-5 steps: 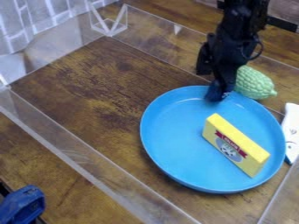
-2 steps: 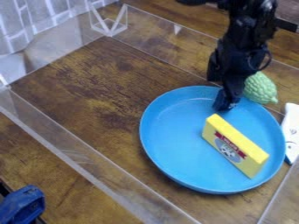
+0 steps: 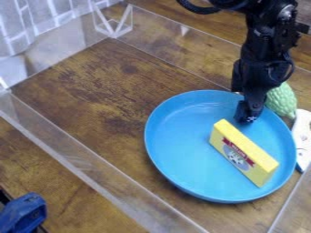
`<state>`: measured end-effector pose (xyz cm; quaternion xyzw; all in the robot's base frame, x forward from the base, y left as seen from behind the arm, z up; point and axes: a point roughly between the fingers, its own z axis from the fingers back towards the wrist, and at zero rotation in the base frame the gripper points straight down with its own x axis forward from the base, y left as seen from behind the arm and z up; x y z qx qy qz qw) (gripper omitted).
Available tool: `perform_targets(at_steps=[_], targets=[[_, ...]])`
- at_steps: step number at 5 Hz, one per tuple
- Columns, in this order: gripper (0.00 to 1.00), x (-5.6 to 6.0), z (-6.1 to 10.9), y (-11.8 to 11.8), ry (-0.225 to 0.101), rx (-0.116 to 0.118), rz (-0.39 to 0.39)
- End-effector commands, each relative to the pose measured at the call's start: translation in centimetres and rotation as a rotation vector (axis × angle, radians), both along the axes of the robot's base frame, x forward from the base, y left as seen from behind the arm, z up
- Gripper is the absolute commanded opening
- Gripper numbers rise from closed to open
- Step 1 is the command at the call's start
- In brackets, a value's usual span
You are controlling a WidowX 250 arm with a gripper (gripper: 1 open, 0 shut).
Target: Put the green object in the blue tray
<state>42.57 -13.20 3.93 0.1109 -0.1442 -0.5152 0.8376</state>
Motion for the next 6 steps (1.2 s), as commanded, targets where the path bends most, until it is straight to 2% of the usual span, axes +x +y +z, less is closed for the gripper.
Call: perform_targets(at_steps=[1,5,6], targets=[[1.0,0.07,3.94,-1.04,-0.076,-0.036,-0.017],[1.0,-0.12,4.17,-0.91,-0.029,-0.032,0.009],[1.0,0.07,4.14,-0.64,-0.027,-0.032,0.013]])
